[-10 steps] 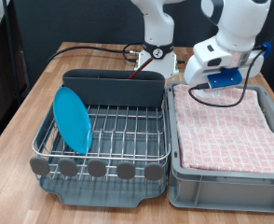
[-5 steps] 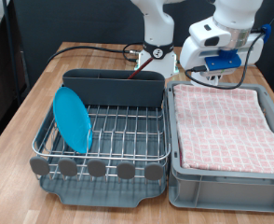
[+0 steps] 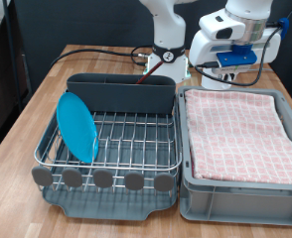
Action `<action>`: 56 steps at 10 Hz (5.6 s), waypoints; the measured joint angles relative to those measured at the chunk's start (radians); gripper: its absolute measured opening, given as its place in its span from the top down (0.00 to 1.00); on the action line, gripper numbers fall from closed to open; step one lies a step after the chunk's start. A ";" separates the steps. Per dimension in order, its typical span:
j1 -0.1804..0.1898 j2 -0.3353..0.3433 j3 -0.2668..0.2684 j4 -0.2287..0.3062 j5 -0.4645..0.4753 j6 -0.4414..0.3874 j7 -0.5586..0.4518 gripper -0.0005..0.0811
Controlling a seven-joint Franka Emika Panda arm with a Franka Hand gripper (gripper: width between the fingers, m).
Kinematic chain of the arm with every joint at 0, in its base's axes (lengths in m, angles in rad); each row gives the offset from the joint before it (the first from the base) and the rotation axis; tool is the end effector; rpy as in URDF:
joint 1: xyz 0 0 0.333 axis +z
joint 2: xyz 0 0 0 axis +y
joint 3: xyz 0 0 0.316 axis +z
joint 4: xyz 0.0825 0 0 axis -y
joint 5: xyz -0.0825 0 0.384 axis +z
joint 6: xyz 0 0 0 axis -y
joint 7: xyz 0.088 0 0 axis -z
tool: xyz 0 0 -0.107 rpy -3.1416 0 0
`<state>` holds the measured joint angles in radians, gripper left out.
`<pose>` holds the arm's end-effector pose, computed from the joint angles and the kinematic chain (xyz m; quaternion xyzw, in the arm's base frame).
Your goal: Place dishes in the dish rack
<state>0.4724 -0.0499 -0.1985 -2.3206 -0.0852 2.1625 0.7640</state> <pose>0.4722 0.1291 0.3522 0.9743 -0.2168 -0.0328 0.0522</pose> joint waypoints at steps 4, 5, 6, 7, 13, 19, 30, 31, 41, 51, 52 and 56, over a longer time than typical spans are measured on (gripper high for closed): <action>-0.027 0.080 -0.063 0.117 -0.067 0.059 -0.023 0.91; -0.031 0.105 -0.079 0.149 -0.075 0.071 -0.021 0.91; -0.036 0.132 -0.093 0.184 -0.085 0.085 -0.016 0.91; -0.040 0.160 -0.107 0.216 -0.089 0.108 -0.016 0.91; -0.057 0.238 -0.119 0.309 -0.013 0.107 -0.040 0.91; -0.106 0.404 -0.129 0.538 0.066 0.033 -0.073 0.91; -0.150 0.541 -0.135 0.641 0.121 0.148 -0.082 0.91; -0.158 0.554 -0.132 0.655 0.129 0.148 -0.091 0.91; -0.227 0.684 -0.084 0.748 0.220 0.152 -0.156 0.91; -0.254 0.789 -0.063 0.880 0.226 0.012 -0.168 0.50; -0.256 0.791 -0.059 0.895 0.228 -0.026 -0.171 0.50; -0.264 0.793 -0.048 0.956 0.236 -0.129 -0.190 0.09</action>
<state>0.2080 0.7434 -0.2463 -1.3647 0.1503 2.0337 0.5740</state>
